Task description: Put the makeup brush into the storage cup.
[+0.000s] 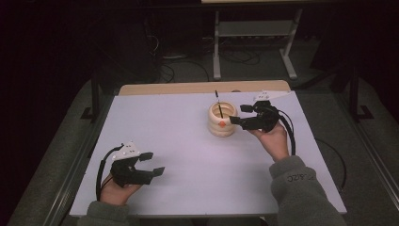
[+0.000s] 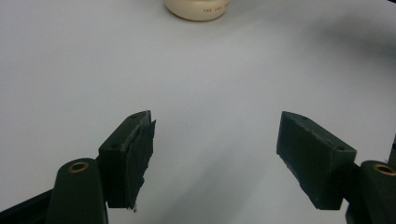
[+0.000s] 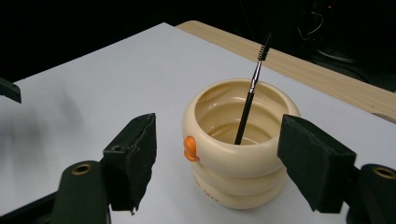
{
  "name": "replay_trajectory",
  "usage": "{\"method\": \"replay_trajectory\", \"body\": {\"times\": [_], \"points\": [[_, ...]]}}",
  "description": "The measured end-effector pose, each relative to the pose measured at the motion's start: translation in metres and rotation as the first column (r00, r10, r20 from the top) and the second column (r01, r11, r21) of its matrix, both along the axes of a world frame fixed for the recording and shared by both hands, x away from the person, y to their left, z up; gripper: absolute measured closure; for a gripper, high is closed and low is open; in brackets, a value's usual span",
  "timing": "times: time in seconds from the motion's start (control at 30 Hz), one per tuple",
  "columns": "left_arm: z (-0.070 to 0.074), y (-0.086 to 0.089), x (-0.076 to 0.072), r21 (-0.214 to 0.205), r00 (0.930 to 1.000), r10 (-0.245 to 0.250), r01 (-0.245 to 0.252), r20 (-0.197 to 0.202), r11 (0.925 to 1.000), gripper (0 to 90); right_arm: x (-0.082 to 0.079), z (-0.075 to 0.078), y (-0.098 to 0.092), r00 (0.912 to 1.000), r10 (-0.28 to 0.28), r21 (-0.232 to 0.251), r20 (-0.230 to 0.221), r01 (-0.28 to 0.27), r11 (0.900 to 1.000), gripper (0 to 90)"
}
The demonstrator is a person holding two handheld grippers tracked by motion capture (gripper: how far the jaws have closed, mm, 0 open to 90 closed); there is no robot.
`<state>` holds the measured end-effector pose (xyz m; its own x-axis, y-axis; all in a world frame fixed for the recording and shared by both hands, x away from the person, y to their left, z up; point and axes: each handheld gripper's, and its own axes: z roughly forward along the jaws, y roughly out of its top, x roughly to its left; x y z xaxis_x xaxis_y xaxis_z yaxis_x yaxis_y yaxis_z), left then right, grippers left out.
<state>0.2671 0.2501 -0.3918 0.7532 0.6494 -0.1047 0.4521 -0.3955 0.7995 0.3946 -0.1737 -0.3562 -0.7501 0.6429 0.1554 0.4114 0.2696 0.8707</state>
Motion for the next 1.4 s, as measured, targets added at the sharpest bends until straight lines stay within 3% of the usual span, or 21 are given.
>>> {"method": "replay_trajectory", "body": {"times": [0.57, 1.4], "points": [[0.000, 0.001, 0.001, 0.005, 1.0000, 0.004, -0.004, 0.003, 1.0000, 24.5, -0.013, -0.013, -0.005, 0.9999, 0.005, 0.005, -0.014, -0.004, 1.0000, 22.2], [-0.003, 0.000, 0.000, 0.002, 0.9999, 0.007, -0.007, 0.009, 1.0000, 21.1, -0.045, -0.040, -0.015, 0.9986, 0.024, -0.014, -0.048, -0.025, 0.9996, 19.2]]}}
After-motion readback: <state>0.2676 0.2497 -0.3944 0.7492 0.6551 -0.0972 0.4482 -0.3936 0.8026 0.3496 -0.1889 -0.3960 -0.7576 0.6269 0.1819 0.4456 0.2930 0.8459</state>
